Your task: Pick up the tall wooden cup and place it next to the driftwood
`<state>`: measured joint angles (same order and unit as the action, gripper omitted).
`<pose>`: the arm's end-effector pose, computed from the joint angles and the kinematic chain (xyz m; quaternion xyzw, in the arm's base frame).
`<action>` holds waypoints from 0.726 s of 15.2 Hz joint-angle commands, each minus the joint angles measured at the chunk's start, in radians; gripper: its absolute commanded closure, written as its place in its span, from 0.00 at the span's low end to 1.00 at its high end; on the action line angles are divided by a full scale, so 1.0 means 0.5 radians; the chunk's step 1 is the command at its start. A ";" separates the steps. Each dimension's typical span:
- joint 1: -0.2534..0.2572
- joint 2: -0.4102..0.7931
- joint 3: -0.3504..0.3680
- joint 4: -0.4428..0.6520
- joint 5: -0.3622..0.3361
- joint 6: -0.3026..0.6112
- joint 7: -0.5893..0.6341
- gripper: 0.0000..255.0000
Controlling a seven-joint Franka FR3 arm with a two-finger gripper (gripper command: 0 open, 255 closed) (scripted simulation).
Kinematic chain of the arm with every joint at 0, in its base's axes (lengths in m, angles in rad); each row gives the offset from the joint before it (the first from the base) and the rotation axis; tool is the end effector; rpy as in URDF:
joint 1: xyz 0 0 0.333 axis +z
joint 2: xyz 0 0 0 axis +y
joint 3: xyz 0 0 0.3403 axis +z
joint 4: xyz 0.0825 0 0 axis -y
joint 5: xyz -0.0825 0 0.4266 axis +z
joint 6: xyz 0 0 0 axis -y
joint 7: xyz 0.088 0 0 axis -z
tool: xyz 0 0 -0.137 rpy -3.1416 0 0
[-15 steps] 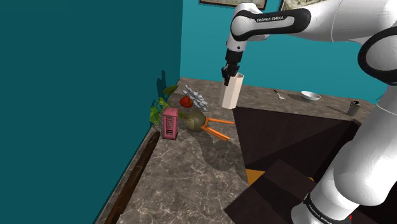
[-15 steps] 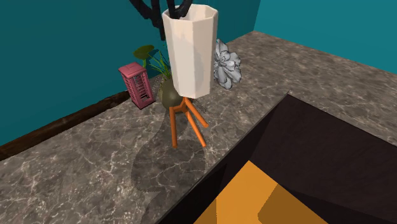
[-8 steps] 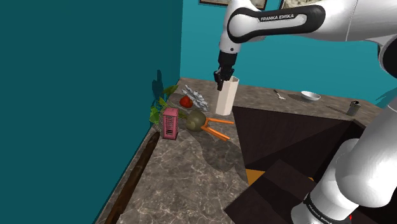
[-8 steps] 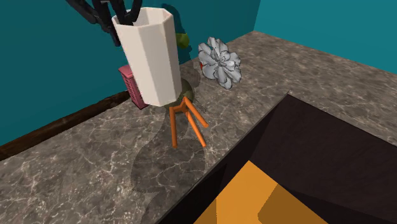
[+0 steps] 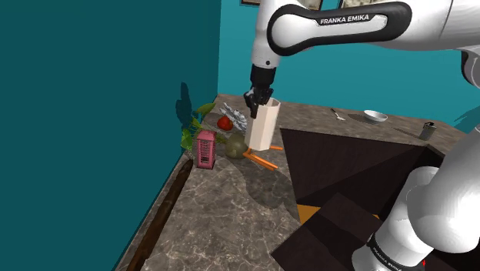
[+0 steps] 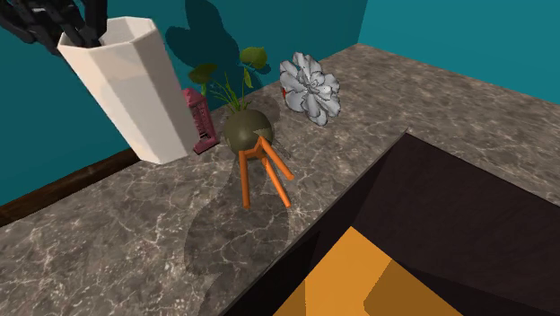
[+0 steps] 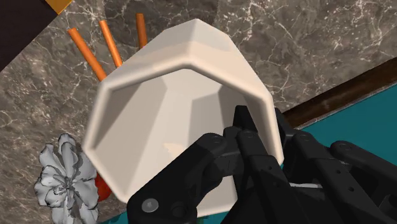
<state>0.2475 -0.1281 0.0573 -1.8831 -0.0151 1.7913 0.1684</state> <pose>0.5398 0.1694 0.5502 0.9974 0.0695 0.0201 0.0065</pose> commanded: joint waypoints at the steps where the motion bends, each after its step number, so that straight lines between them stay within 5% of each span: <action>1: 0.043 -0.006 0.055 -0.003 0.004 -0.003 0.100 1.00; 11: 0.165 0.024 0.217 -0.071 0.010 0.090 0.383 1.00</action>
<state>0.3288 -0.1154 0.1644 -1.9060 -0.0103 1.8233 0.3571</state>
